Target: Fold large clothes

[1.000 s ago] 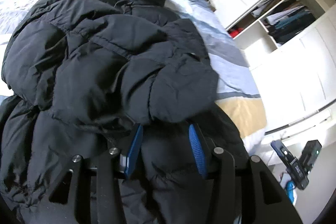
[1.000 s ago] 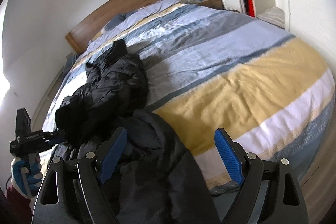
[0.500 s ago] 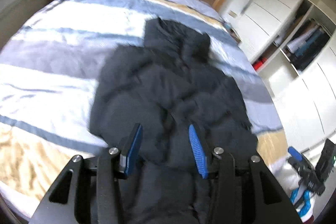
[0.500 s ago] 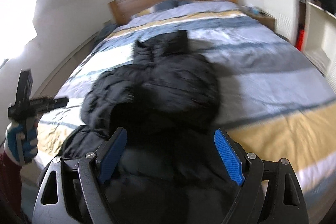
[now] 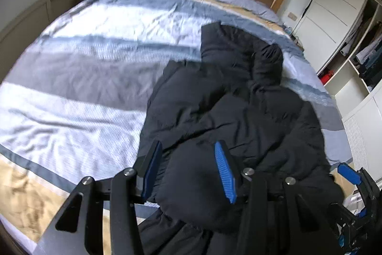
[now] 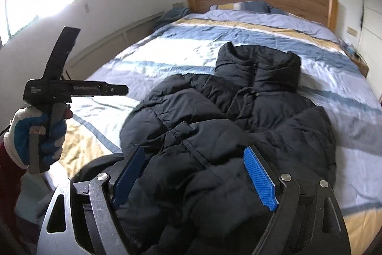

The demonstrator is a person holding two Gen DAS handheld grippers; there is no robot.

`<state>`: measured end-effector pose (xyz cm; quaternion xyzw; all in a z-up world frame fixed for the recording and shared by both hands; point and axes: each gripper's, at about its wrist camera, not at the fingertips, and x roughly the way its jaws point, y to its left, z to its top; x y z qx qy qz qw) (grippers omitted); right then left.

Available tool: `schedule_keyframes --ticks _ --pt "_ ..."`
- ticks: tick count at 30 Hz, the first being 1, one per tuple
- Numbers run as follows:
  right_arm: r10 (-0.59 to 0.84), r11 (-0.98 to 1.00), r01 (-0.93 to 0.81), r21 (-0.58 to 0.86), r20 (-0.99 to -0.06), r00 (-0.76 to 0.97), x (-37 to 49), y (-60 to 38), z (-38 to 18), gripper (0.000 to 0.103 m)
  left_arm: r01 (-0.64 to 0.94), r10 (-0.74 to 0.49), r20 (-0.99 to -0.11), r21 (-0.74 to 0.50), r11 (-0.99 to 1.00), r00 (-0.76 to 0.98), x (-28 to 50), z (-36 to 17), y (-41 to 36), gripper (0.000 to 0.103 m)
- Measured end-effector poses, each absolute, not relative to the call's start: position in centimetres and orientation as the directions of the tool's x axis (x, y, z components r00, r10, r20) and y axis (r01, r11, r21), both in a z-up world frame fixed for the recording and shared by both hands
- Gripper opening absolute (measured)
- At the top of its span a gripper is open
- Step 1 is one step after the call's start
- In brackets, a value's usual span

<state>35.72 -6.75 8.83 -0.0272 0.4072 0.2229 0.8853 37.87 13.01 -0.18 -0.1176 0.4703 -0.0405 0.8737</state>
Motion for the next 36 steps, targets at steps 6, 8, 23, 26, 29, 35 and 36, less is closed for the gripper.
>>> schedule_keyframes --ticks 6,8,23,26,29,35,36 --pt "0.344 0.899 -0.425 0.108 -0.775 0.530 37.8 -6.6 4.4 0.085 -0.074 -0.182 -0.846 -0.252 0.965 0.502 39.1 -6.3 12.0 0.044" --pt "0.329 0.902 -0.419 0.100 -0.787 0.521 38.0 -6.9 3.0 0.085 -0.077 -0.179 -0.852 -0.247 0.966 0.493 39.1 -7.7 11.7 0.044" --pt "0.325 0.897 -0.434 0.082 -0.788 0.522 36.8 -9.0 1.5 0.085 -0.070 -0.111 -0.832 -0.177 0.982 0.543 35.4 -5.8 9.6 0.050" --pt "0.324 0.901 -0.425 0.085 -0.784 0.530 35.3 -10.2 2.0 0.085 -0.059 -0.127 -0.836 -0.186 0.981 0.534 33.8 -6.3 8.5 0.050" --pt "0.300 0.914 -0.396 0.090 -0.808 0.507 34.6 -11.2 0.8 0.085 -0.039 -0.079 -0.875 -0.111 0.993 0.478 33.3 -8.1 6.6 0.050" --pt "0.279 0.932 -0.348 0.099 -0.809 0.517 33.0 -12.6 1.8 0.085 -0.044 -0.061 -0.842 -0.099 0.994 0.535 30.8 -4.7 5.3 0.050" --pt "0.275 0.935 -0.341 0.099 -0.807 0.523 32.7 -12.9 2.1 0.085 -0.044 -0.047 -0.828 -0.086 0.995 0.558 30.0 -3.8 5.0 0.050"
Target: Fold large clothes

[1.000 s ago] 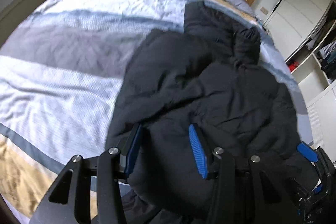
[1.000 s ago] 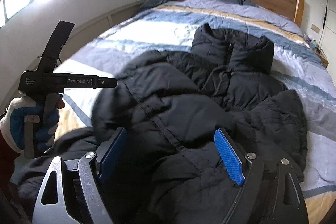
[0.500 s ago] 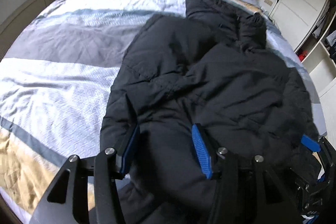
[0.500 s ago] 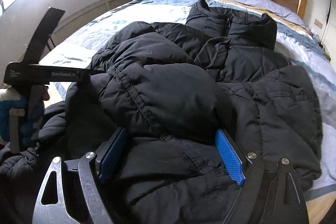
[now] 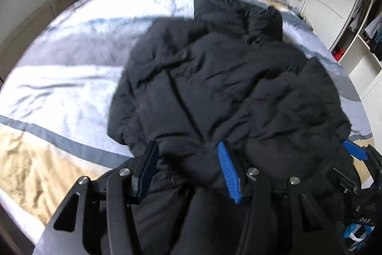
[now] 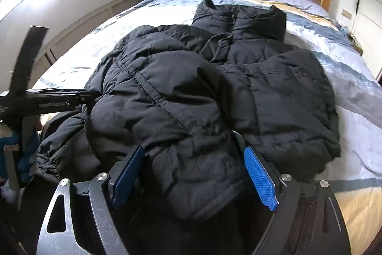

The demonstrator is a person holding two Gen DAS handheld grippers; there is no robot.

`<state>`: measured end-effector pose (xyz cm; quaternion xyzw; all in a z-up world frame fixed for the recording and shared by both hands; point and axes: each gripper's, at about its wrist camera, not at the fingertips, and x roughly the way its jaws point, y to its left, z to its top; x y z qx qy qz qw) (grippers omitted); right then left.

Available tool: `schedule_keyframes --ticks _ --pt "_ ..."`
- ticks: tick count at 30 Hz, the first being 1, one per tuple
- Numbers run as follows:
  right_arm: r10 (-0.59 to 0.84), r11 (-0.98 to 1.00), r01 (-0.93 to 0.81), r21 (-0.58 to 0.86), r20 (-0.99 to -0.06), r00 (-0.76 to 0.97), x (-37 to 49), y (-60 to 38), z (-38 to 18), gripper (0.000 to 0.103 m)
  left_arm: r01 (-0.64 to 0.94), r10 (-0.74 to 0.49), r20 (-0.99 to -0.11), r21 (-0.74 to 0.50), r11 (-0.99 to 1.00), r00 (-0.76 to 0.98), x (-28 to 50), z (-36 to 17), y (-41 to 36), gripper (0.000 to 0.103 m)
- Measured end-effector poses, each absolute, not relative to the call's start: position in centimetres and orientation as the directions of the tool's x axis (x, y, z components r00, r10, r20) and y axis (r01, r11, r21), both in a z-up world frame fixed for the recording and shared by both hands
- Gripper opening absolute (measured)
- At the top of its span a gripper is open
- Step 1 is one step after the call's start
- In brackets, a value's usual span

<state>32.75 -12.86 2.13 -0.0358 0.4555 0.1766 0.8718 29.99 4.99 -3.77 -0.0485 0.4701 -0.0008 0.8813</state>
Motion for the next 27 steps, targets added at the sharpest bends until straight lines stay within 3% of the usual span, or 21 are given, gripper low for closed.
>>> schedule_keyframes --ticks 9,27 --pt "0.272 0.947 -0.304 0.107 -0.771 0.576 28.3 -14.8 5.4 0.085 -0.069 0.008 -0.738 -0.052 0.996 0.675 23.4 1.6 2.9 0.054" --pt "0.193 0.979 -0.177 0.102 -0.742 0.641 21.7 -19.3 8.5 0.085 -0.046 0.051 -0.584 0.023 0.999 0.810 15.8 6.1 1.0 0.056"
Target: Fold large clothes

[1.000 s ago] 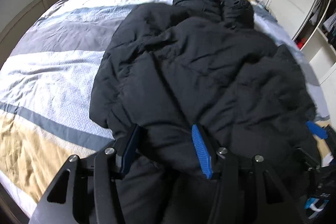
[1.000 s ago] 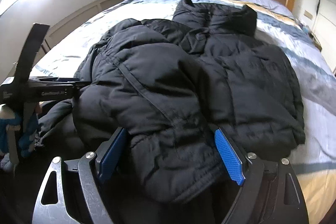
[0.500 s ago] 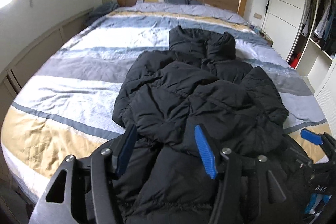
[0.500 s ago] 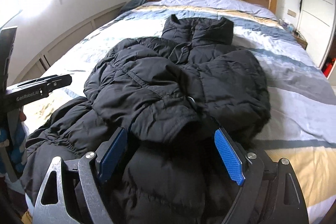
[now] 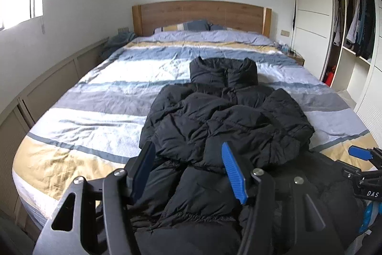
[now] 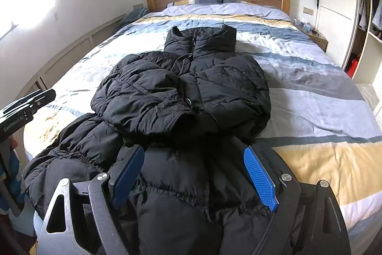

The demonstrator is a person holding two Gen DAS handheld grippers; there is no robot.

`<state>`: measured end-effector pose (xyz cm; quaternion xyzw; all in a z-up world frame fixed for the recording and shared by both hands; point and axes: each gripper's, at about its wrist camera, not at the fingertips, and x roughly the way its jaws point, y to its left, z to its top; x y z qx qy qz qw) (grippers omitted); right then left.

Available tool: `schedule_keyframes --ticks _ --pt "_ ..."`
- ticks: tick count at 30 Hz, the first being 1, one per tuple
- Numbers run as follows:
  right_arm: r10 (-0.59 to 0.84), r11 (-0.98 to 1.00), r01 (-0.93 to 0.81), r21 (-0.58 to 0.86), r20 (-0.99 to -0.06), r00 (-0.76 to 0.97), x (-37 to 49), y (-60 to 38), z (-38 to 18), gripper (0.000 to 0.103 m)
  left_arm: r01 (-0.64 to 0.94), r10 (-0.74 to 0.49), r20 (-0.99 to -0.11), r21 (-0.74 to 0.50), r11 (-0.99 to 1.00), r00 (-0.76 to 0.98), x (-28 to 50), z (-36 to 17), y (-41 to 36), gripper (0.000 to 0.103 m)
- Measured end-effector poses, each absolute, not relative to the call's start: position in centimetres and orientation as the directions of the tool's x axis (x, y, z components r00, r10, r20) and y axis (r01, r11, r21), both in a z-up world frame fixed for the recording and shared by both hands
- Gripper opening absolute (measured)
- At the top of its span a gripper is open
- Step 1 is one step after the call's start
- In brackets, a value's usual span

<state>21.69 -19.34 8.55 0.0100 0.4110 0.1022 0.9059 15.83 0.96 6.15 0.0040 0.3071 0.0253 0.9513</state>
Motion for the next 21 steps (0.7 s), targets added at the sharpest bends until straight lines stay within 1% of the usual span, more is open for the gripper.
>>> schedule_keyframes --ticks 8,12,21 --pt "0.191 0.980 -0.172 0.100 -0.720 0.668 19.9 -19.5 9.9 0.085 -0.047 0.054 -0.546 0.027 0.999 0.836 13.2 7.5 0.9 0.056" --pt "0.188 0.981 -0.161 0.106 -0.704 0.685 19.1 -19.9 10.5 0.090 -0.053 0.062 -0.534 0.033 0.998 0.843 12.3 8.0 0.9 0.056" --pt "0.180 0.984 -0.128 0.126 -0.690 0.702 17.4 -21.5 11.0 0.091 -0.050 0.064 -0.516 0.042 0.998 0.854 10.5 8.3 0.6 0.056"
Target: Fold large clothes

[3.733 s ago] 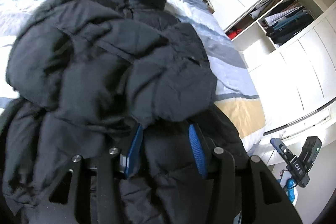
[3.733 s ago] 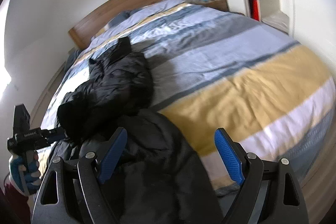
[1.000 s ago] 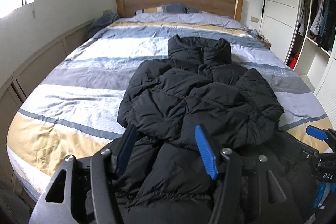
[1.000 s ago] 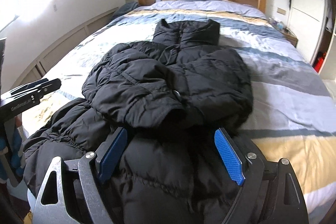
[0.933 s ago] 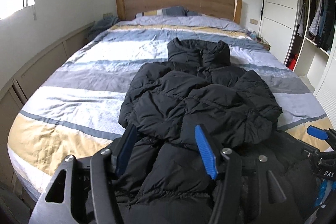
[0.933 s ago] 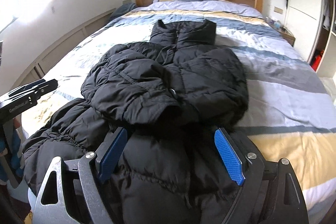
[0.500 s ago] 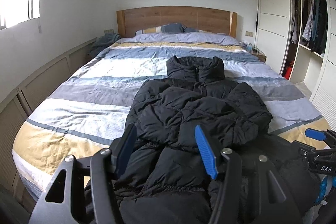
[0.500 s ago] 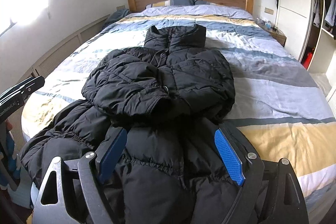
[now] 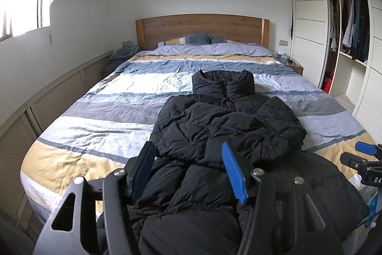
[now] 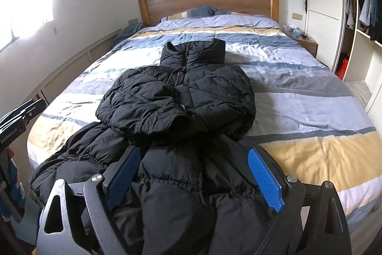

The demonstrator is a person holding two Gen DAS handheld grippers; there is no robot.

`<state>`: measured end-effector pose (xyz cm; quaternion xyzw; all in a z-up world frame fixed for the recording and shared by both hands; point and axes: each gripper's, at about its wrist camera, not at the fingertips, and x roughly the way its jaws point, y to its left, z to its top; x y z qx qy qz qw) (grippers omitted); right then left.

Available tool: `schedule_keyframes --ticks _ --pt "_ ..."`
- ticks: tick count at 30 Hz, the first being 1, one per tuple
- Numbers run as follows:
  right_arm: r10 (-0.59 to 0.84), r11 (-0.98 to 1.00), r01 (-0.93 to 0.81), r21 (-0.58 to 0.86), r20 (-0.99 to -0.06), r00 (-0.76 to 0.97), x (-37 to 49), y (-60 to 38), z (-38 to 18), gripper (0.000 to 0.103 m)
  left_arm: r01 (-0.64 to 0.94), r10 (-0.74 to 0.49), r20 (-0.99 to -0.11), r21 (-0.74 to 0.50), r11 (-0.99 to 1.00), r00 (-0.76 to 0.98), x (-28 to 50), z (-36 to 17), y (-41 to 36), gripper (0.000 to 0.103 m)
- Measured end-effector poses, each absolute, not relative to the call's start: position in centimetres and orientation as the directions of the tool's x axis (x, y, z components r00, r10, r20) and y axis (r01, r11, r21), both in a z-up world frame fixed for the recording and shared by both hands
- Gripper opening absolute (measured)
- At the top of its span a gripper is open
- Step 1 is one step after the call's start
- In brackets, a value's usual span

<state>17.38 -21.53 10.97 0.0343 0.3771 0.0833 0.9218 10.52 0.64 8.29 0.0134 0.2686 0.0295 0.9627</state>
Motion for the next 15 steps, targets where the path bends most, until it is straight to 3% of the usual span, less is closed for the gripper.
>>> schedule_keyframes --ticks 8,15 --pt "0.156 0.987 -0.087 0.133 -0.694 0.703 16.8 -22.8 10.8 0.092 -0.019 0.044 -0.493 0.054 0.998 0.869 9.6 8.1 0.2 0.056" --pt "0.131 0.991 -0.065 0.120 -0.712 0.690 17.6 -23.9 10.7 0.096 -0.035 0.024 -0.591 -0.007 0.999 0.806 11.7 6.5 3.0 0.056"
